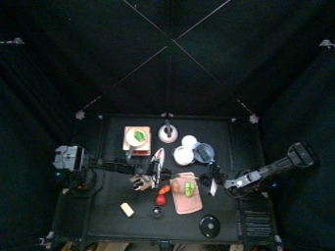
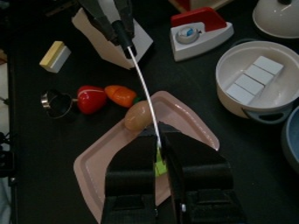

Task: Cut starfruit

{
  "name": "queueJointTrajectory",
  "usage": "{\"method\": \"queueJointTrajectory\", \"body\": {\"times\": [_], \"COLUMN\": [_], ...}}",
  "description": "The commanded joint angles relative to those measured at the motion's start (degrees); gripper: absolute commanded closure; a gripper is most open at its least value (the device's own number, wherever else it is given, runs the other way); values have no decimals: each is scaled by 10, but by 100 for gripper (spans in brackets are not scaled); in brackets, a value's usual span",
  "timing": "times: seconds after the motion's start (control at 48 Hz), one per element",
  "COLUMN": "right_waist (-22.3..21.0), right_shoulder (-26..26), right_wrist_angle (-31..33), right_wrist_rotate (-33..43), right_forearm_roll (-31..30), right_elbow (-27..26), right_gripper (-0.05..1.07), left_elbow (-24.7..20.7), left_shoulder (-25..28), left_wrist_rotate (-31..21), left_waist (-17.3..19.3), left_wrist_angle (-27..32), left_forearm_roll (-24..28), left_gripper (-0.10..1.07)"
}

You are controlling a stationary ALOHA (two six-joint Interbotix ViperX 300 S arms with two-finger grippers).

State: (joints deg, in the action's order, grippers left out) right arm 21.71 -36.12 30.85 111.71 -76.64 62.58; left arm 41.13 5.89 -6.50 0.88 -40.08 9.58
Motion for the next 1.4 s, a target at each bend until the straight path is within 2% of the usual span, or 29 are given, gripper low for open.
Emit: {"method": "queueJointTrajectory", "body": {"times": [0.0, 0.208, 0.479, 0.604, 1.062, 1.375], "right_waist": [-10, -5, -4, -4, -4, -4], "right_shoulder": [3, 18, 40, 54, 106, 120], "right_wrist_angle": [-4, -46, -85, -86, -88, -92], "right_wrist_rotate": [2, 2, 4, 4, 4, 5], "right_forearm_roll": [12, 54, 75, 77, 93, 95], "right_elbow": [-2, 9, 20, 22, 23, 21], "right_gripper": [78, 78, 78, 78, 78, 78], "left_elbow": [-6, -7, -10, -12, -17, -18], "left_shoulder": [0, 12, 39, 51, 68, 73], "left_wrist_rotate": [-1, -18, -73, -82, -82, -82], "left_waist": [-11, -20, -23, -20, -17, -17], "left_wrist_angle": [-1, 0, 11, 11, 33, 40], "left_forearm_roll": [3, 8, 78, 97, 97, 97], "left_gripper": [49, 49, 49, 49, 49, 49]}}
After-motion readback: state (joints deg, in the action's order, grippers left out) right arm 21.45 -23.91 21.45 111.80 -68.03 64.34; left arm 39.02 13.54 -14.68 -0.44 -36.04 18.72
